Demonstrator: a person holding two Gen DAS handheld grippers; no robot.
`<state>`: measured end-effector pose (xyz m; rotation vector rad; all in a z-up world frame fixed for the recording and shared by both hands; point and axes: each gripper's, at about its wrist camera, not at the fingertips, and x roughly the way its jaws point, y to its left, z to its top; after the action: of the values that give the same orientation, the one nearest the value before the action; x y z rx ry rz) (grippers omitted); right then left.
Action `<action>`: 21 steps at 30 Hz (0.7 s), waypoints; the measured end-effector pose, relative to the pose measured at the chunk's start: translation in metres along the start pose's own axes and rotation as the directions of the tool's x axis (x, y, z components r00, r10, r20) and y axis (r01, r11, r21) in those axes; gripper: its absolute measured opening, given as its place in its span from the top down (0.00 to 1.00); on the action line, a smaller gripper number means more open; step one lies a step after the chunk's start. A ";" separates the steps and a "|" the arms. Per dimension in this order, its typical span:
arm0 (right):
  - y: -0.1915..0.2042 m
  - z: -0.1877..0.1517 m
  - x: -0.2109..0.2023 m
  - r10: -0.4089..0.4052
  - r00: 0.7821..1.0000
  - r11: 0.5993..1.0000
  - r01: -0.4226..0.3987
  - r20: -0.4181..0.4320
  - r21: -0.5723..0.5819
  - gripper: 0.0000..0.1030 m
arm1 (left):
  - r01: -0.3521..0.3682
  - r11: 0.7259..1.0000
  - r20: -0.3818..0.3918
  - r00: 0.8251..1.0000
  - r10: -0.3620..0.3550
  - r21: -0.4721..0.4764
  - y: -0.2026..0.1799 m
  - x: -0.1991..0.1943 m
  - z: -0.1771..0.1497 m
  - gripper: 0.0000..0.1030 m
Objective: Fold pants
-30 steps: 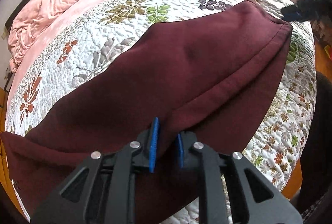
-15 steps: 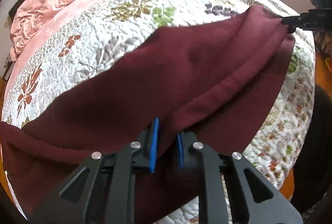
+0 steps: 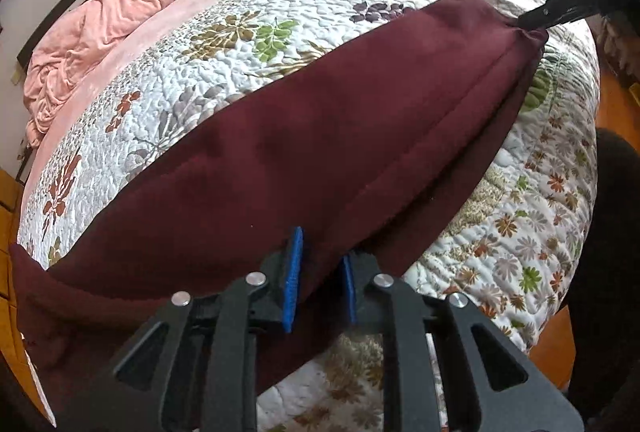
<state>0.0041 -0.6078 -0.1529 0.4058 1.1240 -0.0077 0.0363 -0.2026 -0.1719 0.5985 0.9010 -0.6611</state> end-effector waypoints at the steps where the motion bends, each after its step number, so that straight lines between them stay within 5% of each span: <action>1: 0.002 0.002 -0.007 -0.031 1.000 1.000 0.031 0.003 0.001 0.59 | 0.011 1.000 -0.002 1.000 -0.011 -0.012 0.003 0.000 0.001 0.82; 4: 0.017 0.009 -0.037 -0.045 0.996 0.999 0.047 0.079 -0.016 0.59 | 0.039 0.998 -0.001 0.999 -0.039 -0.049 0.008 -0.001 0.001 0.82; 7: 0.049 0.014 -0.051 0.091 0.989 0.995 -0.086 0.118 -0.051 0.59 | 0.047 0.997 0.009 0.999 -0.046 -0.058 0.010 0.001 0.001 0.81; 11: 0.116 0.023 -0.013 0.276 0.961 0.957 -0.274 0.020 -0.092 0.59 | 0.055 0.995 0.022 0.998 -0.053 -0.080 0.010 -0.001 -0.001 0.81; 16: 0.154 0.000 0.068 0.204 0.956 0.972 -0.223 -0.211 -0.069 0.58 | 0.094 0.989 0.008 0.996 -0.093 -0.115 0.018 -0.007 -0.001 0.76; 18: 0.155 -0.013 0.076 0.166 0.967 0.977 -0.188 -0.194 -0.101 0.57 | 0.112 0.985 -0.003 0.994 -0.114 -0.129 0.024 -0.020 0.000 0.72; 21: 0.159 -0.016 0.071 0.149 0.971 0.977 -0.173 -0.185 -0.123 0.57 | 0.128 0.965 0.022 0.992 -0.126 -0.231 0.049 -0.051 -0.004 0.23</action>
<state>0.0539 -0.4410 -0.1711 0.3777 1.2538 0.2525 0.0471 -0.1541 -0.1207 0.3311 0.9995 -0.6612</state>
